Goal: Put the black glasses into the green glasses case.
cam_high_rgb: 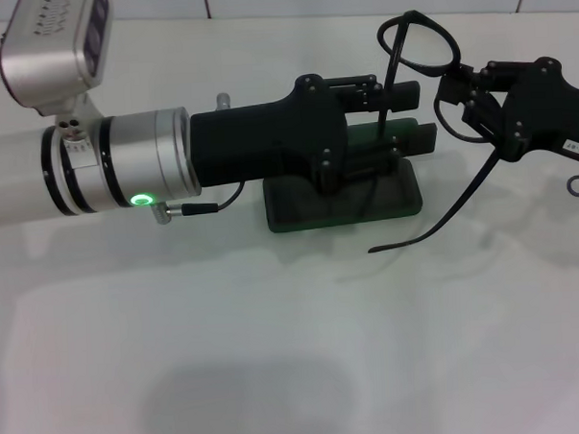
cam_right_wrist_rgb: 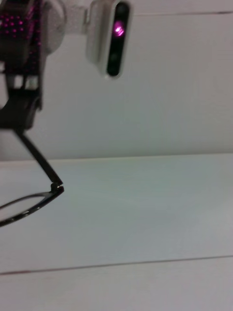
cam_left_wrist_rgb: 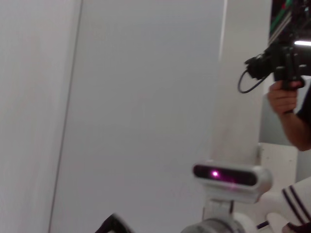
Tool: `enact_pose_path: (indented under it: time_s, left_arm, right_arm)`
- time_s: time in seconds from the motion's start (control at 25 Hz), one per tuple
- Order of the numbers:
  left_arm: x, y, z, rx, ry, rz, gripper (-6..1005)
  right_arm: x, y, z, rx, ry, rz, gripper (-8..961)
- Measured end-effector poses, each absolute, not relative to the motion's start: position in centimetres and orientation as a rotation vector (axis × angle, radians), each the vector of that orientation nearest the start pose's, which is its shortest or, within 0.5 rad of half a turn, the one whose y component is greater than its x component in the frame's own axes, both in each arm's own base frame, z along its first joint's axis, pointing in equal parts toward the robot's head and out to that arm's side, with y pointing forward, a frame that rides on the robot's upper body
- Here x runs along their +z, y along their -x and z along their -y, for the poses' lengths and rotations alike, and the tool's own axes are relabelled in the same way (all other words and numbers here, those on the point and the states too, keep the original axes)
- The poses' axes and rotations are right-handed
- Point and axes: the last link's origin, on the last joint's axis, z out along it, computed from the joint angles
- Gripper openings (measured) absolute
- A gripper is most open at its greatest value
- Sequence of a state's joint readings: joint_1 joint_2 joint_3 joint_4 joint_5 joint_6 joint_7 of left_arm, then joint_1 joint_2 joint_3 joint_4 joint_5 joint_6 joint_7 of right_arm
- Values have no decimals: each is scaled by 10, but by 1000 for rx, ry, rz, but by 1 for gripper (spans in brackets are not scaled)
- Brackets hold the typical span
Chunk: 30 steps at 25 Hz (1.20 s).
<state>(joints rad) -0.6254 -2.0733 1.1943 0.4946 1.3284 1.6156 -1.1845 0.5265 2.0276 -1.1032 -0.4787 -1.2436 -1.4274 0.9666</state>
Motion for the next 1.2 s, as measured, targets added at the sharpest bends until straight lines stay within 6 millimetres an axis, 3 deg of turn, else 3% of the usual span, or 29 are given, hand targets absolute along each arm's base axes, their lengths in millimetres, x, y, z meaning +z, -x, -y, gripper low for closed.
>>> enact_pose_path:
  time_s: [0.4,0.84,1.2]
  left_arm:
    - [-40,165,-328,-1251,2815,265,486]
    - [-36,164,-316,-1329,2850,223,486]
    - [-42,164,-318,-1291,2863,241,486]
  right_arm:
    - [-15,-218,-342,1063,2542,-199,102]
    - [-5,-229,-342,1072,2457,-229,101]
    - [-14,-223,-336,1076,2527,-192,97]
